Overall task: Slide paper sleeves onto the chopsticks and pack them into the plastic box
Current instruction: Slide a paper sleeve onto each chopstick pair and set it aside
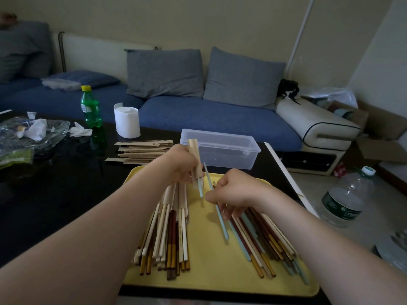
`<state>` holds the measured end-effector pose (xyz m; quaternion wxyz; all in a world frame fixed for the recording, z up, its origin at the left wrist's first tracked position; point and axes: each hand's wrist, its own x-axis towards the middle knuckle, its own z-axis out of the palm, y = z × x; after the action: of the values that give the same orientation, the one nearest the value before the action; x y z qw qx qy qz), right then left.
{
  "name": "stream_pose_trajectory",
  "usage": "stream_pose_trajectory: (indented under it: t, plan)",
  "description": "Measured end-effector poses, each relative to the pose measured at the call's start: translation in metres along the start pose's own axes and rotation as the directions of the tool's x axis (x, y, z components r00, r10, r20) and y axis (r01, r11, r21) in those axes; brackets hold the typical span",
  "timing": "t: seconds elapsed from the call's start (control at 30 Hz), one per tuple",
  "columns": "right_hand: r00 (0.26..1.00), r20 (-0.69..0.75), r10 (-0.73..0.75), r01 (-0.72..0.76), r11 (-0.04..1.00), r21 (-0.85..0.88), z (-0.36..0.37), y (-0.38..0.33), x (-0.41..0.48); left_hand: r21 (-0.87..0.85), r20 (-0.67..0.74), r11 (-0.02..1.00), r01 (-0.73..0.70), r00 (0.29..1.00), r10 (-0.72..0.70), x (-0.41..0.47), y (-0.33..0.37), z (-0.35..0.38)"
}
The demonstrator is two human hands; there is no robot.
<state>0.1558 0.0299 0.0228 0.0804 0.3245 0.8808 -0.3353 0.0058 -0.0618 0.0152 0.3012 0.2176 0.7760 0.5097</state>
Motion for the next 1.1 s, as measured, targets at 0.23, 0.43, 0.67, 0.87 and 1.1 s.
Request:
stream_pose_trajectory:
  t: [0.23, 0.43, 0.67, 0.87, 1.1]
  plan:
    - [0.985, 0.172, 0.013, -0.004, 0.999, -0.051, -0.002, 0.001, -0.006, -0.201, -0.014, 0.978, -0.05, 0.999, 0.048, -0.003, 0.002, -0.003]
    - [0.995, 0.095, -0.028, 0.015, 0.992, 0.126, -0.004, 0.003, -0.006, -0.195, 0.075, 0.98, -0.049, 0.995, 0.064, -0.007, 0.002, -0.004]
    - [0.999, 0.042, -0.028, 0.011, 0.935, 0.353, -0.008, 0.006, -0.001, -0.166, 0.154, 0.986, -0.024, 0.987, 0.05, -0.008, 0.004, -0.002]
    - [0.973, 0.232, -0.008, -0.055, 0.963, 0.263, -0.011, 0.01, -0.004, -0.18, 0.129, 0.984, -0.013, 0.991, 0.037, -0.005, 0.002, -0.001]
    - [0.987, 0.147, -0.062, 0.004, 0.93, 0.366, -0.009, 0.011, -0.003, 0.029, 0.288, 0.997, 0.067, 0.955, -0.072, -0.008, 0.006, 0.0]
